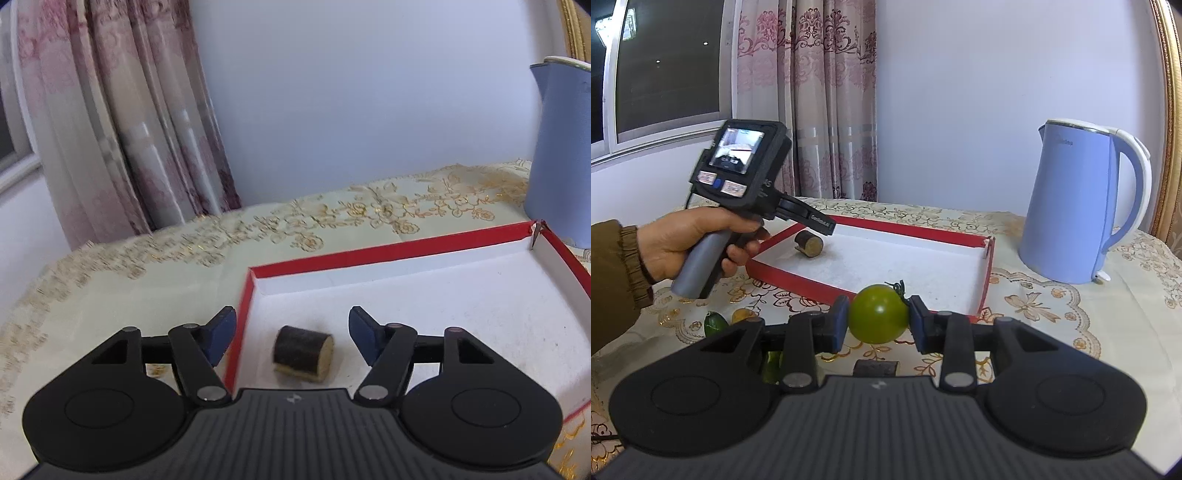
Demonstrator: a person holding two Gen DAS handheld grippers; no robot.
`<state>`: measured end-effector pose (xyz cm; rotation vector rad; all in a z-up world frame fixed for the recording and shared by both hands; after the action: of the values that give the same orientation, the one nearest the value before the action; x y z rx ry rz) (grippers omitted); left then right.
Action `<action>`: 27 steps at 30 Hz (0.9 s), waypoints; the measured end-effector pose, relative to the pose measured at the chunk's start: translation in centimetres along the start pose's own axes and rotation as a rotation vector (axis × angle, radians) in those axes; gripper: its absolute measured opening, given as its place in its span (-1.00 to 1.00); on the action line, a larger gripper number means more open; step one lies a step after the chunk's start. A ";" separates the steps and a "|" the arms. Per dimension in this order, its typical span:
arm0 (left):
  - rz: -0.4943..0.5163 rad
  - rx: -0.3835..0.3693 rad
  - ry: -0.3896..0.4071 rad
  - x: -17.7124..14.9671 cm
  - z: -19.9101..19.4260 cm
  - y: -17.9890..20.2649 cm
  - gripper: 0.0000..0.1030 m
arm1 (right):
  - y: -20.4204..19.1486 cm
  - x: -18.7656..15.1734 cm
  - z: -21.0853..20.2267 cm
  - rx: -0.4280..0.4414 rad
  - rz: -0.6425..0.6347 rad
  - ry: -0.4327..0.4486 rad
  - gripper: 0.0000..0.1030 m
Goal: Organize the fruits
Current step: 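Lower the log into the red tray and open the left gripper, then lower the green round fruit into the red tray and open the right gripper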
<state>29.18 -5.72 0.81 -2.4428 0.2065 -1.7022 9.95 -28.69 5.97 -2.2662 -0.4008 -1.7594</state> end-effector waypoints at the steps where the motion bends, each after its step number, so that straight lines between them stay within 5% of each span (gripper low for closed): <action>1: 0.008 0.008 0.012 -0.1 -0.7 -0.1 0.30 | -0.1 0.0 0.2 0.004 0.000 0.001 -0.37; 12: -0.120 0.071 0.033 -3.1 -8.4 -3.0 0.41 | -0.3 2.1 2.6 0.009 -0.046 0.023 -0.37; 20: -0.172 0.086 0.097 -3.3 -10.2 -5.2 0.42 | 0.4 5.3 6.0 -0.033 -0.029 0.102 -0.37; 27: -0.195 0.093 0.072 -4.0 -9.8 -5.9 0.42 | 1.7 3.1 7.8 -0.060 -0.005 0.075 -0.37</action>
<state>18.78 0.34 1.71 -2.4041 -0.1041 -1.8333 18.33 -27.31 7.03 -2.2331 -0.3432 -1.8760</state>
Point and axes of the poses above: each gripper's, at about its wrist camera, not at the fingertips, and z roughly the way its jaws point, y to its right, x to its top, the point moved 2 cm from there along z, roughly the way its jaws point, and after that the axes turned 14 degrees about y, right-handed, at the moved point
